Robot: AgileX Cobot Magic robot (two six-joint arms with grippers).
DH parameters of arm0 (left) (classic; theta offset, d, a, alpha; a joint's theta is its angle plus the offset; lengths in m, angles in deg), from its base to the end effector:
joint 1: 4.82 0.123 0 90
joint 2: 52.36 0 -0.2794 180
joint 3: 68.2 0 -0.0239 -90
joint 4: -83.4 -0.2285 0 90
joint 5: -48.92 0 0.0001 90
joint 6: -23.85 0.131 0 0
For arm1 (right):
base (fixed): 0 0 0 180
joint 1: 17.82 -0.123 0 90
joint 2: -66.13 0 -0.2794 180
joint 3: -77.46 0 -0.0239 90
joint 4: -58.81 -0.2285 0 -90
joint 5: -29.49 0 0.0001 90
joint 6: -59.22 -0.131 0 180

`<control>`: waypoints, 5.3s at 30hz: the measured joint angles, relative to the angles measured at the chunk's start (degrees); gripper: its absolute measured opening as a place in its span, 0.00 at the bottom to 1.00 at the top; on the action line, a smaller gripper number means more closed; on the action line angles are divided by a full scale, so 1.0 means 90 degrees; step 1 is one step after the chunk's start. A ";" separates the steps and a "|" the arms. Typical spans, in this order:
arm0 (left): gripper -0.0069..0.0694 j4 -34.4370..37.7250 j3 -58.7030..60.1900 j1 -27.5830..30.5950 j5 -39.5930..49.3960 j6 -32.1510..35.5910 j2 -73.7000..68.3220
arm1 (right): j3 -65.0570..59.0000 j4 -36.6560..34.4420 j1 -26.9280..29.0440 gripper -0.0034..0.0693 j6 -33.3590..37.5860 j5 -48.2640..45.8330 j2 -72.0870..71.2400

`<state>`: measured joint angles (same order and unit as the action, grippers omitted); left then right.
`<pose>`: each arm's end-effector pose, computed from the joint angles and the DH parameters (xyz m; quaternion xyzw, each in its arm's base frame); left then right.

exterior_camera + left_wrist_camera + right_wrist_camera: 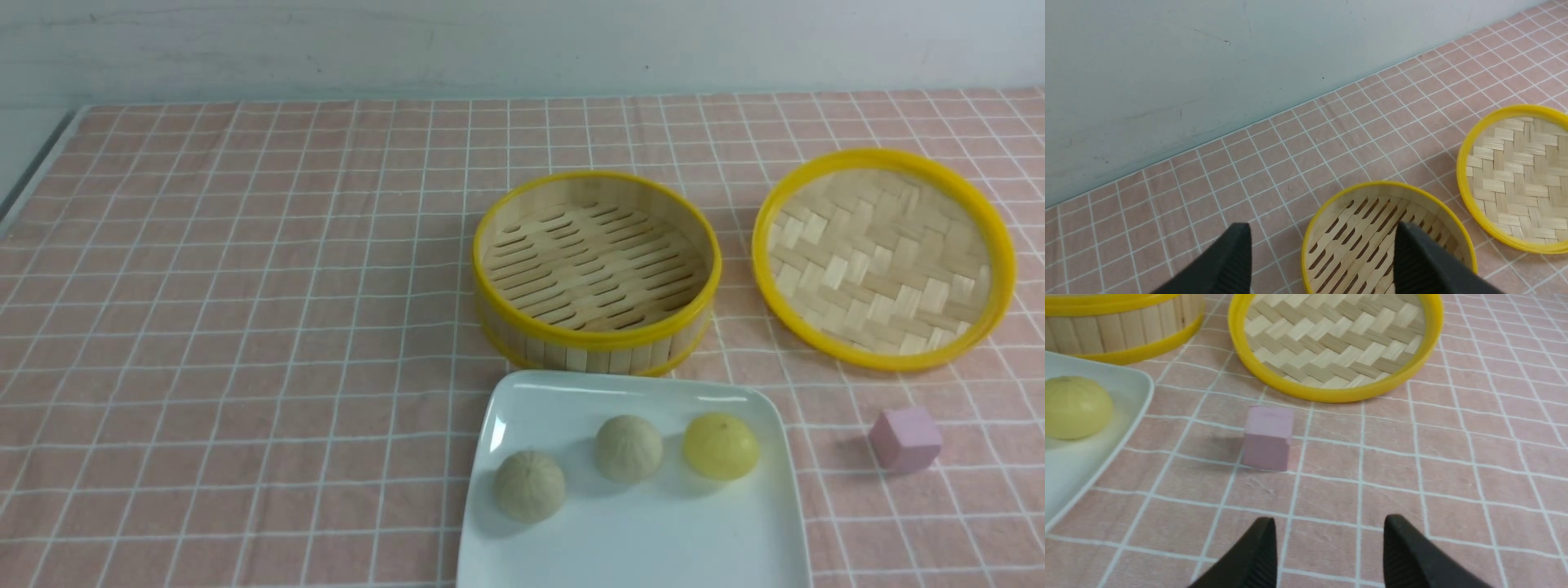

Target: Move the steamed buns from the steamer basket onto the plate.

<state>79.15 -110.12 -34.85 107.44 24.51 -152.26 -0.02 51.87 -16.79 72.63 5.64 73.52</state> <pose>0.3038 -0.1661 0.4814 0.2247 0.8195 -0.0974 0.5181 0.0725 0.0051 0.1614 -0.0569 0.8098 -0.0214 0.5836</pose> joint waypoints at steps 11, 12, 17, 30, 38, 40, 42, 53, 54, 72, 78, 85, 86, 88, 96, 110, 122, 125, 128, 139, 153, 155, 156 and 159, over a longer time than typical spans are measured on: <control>0.67 -0.0020 0.0000 0.0000 -0.0159 0.0000 0.0000 | 0.0000 0.0374 0.0044 0.55 0.0000 0.0014 0.0000; 0.67 -0.0020 0.0000 0.0000 -0.0184 0.0000 0.0000 | 0.0000 0.0374 0.0044 0.55 0.0000 0.0014 0.0000; 0.67 -0.0027 0.0000 0.0000 -0.0248 0.0000 0.0000 | 0.0000 0.0355 0.0044 0.55 0.0000 0.0019 0.0000; 0.67 -0.0045 0.0000 0.0000 -0.0262 0.0000 0.0000 | 0.0000 0.0355 0.0044 0.55 0.0000 0.0019 0.0000; 0.66 -0.0045 0.0000 0.0000 -0.0262 -0.0015 0.0000 | 0.0000 0.0355 0.0044 0.55 0.0000 0.0019 0.0000; 0.66 -0.0045 0.0000 0.0000 -0.0257 -0.0015 0.0000 | 0.0000 0.0355 0.0044 0.55 0.0000 0.0019 0.0000; 0.66 -0.0045 0.0000 0.0000 -0.0257 -0.0015 0.0000 | 0.0000 0.0355 0.0044 0.55 0.0000 0.0019 0.0000; 0.66 -0.1279 0.0054 0.0000 0.0509 -0.0197 0.0011 | 0.0000 0.0355 0.0044 0.55 -0.0015 0.0019 0.0000; 0.66 -0.1492 0.0160 0.0000 0.0792 -0.0361 0.0054 | 0.0000 0.0355 0.0044 0.55 -0.0015 0.0019 0.0000; 0.66 -0.1949 0.7529 0.1667 -0.2421 -0.2786 0.3755 | 0.0000 0.0355 0.0044 0.55 -0.0015 0.0019 0.0000; 0.66 -0.1674 0.9798 0.2976 -0.4024 -0.2833 0.5219 | 0.0000 0.0355 0.0044 0.55 -0.0015 0.0019 0.0000; 0.66 -0.1399 1.1411 0.3967 -0.4552 -0.2848 0.7060 | 0.0000 0.0355 0.0044 0.55 -0.0015 0.0019 0.0000; 0.66 -0.1382 1.1663 0.4023 -0.4552 -0.2848 0.7471 | 0.0000 0.0355 0.0044 0.55 -0.0015 0.0019 0.0000; 0.66 -0.1368 1.1841 0.4028 -0.4552 -0.2848 0.7934 | 0.0000 0.0355 0.0044 0.55 -0.0015 0.0019 0.0000; 0.66 -0.1356 1.2381 0.4028 -0.4006 -0.2842 0.9248 | 0.0000 0.0355 0.0044 0.55 -0.0015 0.0019 0.0000; 0.66 -0.1640 1.2714 0.4028 -0.3381 -0.2848 1.0290 | 0.0000 0.0355 0.0044 0.55 -0.0015 0.0019 0.0000; 0.66 -0.1621 1.3280 0.4030 -0.3620 -0.2848 1.0295 | 0.0000 0.0355 0.0044 0.55 -0.0015 0.0019 0.0000; 0.66 -0.1644 1.3280 0.4030 -0.3642 -0.2848 1.0295 | 0.0000 0.0355 0.0044 0.55 -0.0015 0.0019 0.0000; 0.65 -0.1698 1.3280 0.4030 -0.3642 -0.2848 1.0295 | 0.0000 0.0355 0.0044 0.55 -0.0015 0.0019 0.0000; 0.64 -0.1715 1.3344 0.4030 -0.3878 -0.2848 1.0295 | 0.0000 0.0355 0.0044 0.55 -0.0015 0.0019 0.0000; 0.64 -0.0835 1.3344 0.4030 -0.3958 -0.1586 1.0295 | 0.0000 0.0355 0.0044 0.55 -0.0015 0.0019 0.0000; 0.64 -0.0660 1.3344 0.4030 -0.3970 -0.1362 1.0295 | 0.0000 0.0355 0.0044 0.55 -0.0015 0.0019 0.0000; 0.64 -0.0558 1.3344 0.4030 -0.3971 -0.1238 1.0295 | 0.0000 0.0355 0.0044 0.55 -0.0015 0.0019 0.0000; 0.64 -0.0450 1.3344 0.4030 -0.3976 -0.1080 1.0295 | 0.0000 0.0355 0.0044 0.55 -0.0015 0.0019 0.0000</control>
<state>75.10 9.98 1.42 71.65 14.78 -59.60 -0.02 55.06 -16.39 72.49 5.81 73.52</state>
